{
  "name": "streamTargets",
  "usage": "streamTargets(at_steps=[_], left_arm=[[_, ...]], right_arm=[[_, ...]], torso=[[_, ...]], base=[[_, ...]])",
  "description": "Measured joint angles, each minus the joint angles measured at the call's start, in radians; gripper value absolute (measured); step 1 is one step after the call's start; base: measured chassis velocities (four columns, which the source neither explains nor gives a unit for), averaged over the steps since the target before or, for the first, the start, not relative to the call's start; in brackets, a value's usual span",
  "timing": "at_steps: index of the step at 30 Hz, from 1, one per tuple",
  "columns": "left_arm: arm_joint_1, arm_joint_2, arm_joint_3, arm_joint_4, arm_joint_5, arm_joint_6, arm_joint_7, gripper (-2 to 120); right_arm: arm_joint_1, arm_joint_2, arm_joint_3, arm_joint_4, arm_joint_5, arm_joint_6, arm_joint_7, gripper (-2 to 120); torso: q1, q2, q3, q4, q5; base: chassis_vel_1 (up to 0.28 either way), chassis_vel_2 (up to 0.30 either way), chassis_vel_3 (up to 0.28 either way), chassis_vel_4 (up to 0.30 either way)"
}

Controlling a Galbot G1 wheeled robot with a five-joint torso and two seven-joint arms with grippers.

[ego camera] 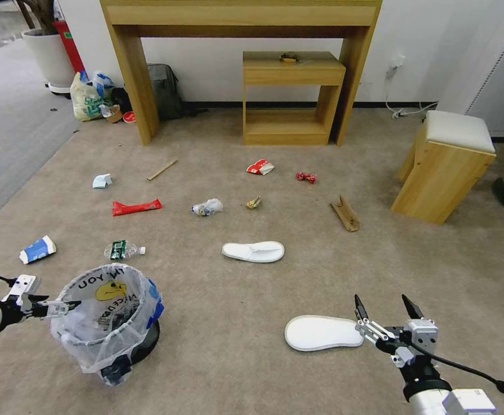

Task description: Pick up the trash bin and place the garbage on the floor into it.

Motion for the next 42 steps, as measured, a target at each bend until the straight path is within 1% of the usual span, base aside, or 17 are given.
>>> streamTargets(at_steps=[7,11,19,37,42], left_arm=[[-0.027,0.007,0.033,0.03,0.033,-0.001,0.038,100],[-0.045,0.011,0.047,0.051,0.041,-0.001,0.047,100],[-0.083,0.01,0.076,0.082,0.054,-0.001,0.054,100],[-0.114,0.0,0.109,0.098,0.082,-0.002,0.064,100],[-0.12,-0.006,0.115,0.101,0.088,-0.002,0.069,95]], right_arm=[[0.01,0.008,-0.004,-0.001,0.025,-0.016,0.007,100],[0.018,0.011,-0.007,-0.002,0.038,-0.027,0.009,100],[0.029,0.012,-0.008,-0.004,0.064,-0.042,0.023,100],[0.031,0.014,-0.007,-0.006,0.097,-0.051,0.043,100],[0.034,0.013,-0.008,-0.005,0.097,-0.051,0.046,100]], torso=[[0.0,0.0,0.0,0.0,0.0001],[0.0,0.0,0.0,0.0001,0.0001],[0.0,0.0,0.0,0.0,0.0],[0.0,0.0,0.0,0.0,0.0001],[0.0,0.0,0.0,0.0001,0.0001]], base=[[0.0,0.0,0.0,0.0],[0.0,0.0,0.0,0.0],[0.0,0.0,0.0,0.0],[0.0,0.0,0.0,0.0],[0.0,0.0,0.0,0.0]])
